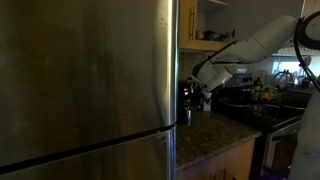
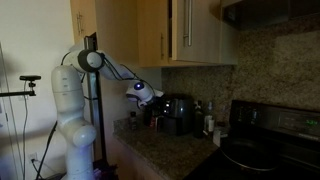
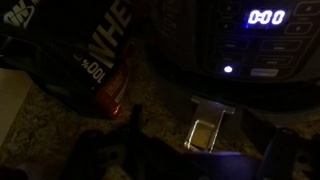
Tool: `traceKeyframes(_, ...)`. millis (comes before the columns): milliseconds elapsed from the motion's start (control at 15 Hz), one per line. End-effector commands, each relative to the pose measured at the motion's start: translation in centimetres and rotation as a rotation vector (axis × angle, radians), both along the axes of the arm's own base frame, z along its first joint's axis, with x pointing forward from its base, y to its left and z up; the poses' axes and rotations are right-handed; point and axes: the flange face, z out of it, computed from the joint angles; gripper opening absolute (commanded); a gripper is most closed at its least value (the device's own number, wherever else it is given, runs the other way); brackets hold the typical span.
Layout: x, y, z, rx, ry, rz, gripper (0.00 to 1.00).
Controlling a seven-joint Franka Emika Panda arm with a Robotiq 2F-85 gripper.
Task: Press a button on the air fryer
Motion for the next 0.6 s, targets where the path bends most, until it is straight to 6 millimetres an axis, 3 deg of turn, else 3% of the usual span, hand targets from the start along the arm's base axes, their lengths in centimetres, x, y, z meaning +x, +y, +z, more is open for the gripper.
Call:
traceKeyframes(0,1.4,0.7,0.8,0.031,-0.023,-0.008,1.00)
traceKeyframes(200,4.1,2.0,2.6,0.073,-0.078,-0.071,1.00)
traceKeyframes(333,5.6,2.3,1.8,0.108,-0.052,-0.083,1.00)
traceKeyframes(400,3.6,1.8,3.2,0.099,-0.069,-0.048,1.00)
traceKeyframes(533,4.6,2.2,2.6,0.105,-0.060,-0.058,1.00)
